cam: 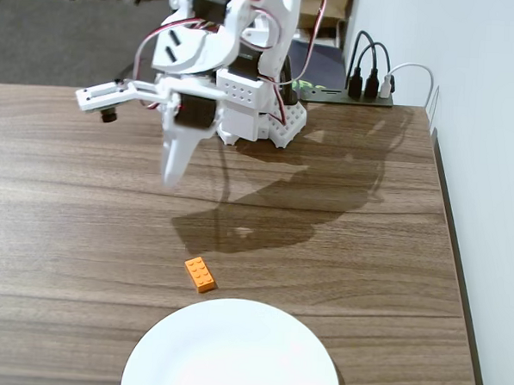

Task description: Grasp a lego block and put it on the plate.

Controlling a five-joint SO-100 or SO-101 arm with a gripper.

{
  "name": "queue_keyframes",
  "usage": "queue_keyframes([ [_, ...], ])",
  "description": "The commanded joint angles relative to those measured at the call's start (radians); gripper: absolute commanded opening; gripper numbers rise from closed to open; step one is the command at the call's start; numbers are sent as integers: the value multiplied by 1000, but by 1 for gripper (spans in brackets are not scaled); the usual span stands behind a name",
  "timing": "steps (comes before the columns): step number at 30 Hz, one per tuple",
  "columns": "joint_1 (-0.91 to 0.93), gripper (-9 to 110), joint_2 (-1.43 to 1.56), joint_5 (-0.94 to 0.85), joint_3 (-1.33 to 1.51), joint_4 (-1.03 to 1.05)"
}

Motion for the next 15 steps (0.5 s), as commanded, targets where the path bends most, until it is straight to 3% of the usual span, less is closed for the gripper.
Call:
queue_keyframes([
  [1,15,1,-54,-77,-77,-15],
  [15,12,1,-411,-499,-400,-26],
])
